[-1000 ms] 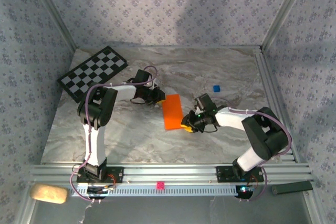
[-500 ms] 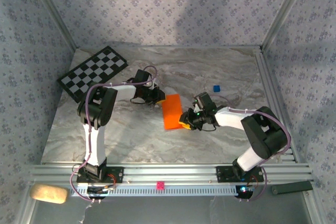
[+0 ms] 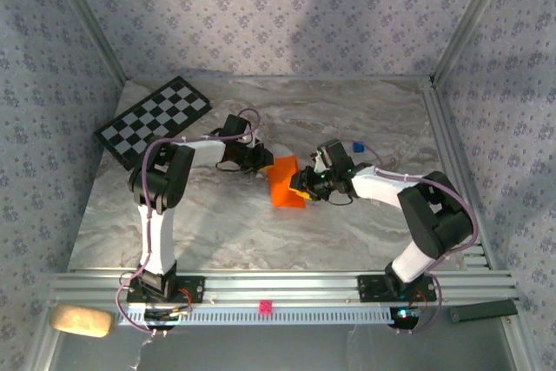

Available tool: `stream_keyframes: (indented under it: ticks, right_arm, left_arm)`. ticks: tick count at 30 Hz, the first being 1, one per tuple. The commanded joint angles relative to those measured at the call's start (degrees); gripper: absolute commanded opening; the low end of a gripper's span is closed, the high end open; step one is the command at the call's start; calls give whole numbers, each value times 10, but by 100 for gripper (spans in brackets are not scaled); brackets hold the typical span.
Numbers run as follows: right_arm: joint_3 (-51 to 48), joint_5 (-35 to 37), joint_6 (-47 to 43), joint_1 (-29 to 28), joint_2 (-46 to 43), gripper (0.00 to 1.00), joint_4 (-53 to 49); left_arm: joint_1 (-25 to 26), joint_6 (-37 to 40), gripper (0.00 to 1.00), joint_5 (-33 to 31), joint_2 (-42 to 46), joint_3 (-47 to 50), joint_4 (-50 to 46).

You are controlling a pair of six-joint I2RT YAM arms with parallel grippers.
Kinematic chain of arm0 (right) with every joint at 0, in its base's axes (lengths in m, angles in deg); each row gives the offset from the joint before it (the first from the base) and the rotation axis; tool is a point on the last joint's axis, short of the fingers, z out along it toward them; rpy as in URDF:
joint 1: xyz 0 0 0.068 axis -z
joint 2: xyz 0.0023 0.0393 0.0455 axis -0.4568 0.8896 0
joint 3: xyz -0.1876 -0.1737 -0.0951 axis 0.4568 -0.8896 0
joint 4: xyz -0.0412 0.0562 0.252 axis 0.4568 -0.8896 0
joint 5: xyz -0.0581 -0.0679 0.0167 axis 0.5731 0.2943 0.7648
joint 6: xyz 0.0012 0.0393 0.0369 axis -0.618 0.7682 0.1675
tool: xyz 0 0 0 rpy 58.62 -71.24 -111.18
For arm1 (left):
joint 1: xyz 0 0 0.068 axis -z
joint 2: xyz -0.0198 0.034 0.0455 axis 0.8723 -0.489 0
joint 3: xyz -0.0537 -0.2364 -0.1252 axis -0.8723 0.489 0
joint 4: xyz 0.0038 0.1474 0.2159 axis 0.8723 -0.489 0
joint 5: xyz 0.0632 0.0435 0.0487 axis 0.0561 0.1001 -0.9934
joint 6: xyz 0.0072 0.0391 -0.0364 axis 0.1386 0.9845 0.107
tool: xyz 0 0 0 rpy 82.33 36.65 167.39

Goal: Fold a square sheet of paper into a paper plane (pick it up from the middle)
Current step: Fold the triangle a second time at the center of the table.

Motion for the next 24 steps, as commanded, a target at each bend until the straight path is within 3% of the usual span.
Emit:
stream_keyframes:
  ticks: [1,10,12,16,24]
  right_arm:
    - [19,5,-49,12,16,39,-39]
    - [51,-20,-105,30,49,43,-50]
    - [58,-30,-124,31,52,49,-49]
    - [69,-41,-131,37,70,50,-50]
    - [53,12,-100,29,32,50,-124]
  left_arm:
    - [8,12,17,-12,-37,-3,-21]
    - [7,12,17,-12,-39,-3,-22]
    - [8,13,17,-12,-40,-4,-23]
    - [9,14,16,-12,-39,-4,-24]
    - [9,16,16,-11,-35,-4,-29]
